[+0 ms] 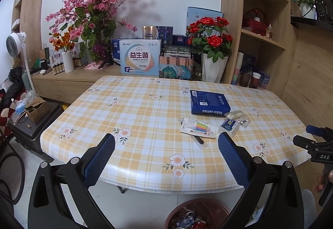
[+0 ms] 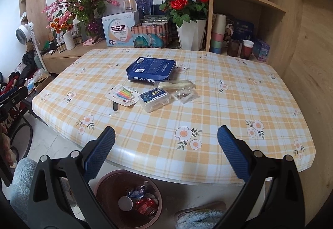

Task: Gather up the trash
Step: 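Move both tools over the table toward the clear screw box and pen pack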

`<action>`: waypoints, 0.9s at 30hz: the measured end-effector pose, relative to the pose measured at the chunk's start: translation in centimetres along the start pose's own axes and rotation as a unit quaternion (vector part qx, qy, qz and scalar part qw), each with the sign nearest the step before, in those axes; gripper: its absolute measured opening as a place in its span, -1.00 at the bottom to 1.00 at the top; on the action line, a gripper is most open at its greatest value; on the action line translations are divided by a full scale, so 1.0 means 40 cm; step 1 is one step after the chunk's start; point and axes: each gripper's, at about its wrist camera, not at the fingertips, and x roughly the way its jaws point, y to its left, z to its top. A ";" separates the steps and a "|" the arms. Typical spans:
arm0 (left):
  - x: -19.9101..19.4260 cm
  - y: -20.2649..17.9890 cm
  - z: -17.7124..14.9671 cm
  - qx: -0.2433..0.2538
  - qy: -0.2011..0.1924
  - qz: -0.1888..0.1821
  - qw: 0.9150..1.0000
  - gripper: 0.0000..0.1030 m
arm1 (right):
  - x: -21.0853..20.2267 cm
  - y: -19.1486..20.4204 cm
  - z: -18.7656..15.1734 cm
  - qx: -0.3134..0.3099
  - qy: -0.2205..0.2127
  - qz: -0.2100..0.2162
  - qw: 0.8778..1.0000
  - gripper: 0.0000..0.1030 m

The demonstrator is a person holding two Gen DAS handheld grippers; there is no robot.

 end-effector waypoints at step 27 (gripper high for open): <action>0.248 -0.042 0.000 0.031 0.062 -0.050 0.996 0.88 | 0.263 -0.069 0.057 0.009 0.059 0.028 0.998 0.87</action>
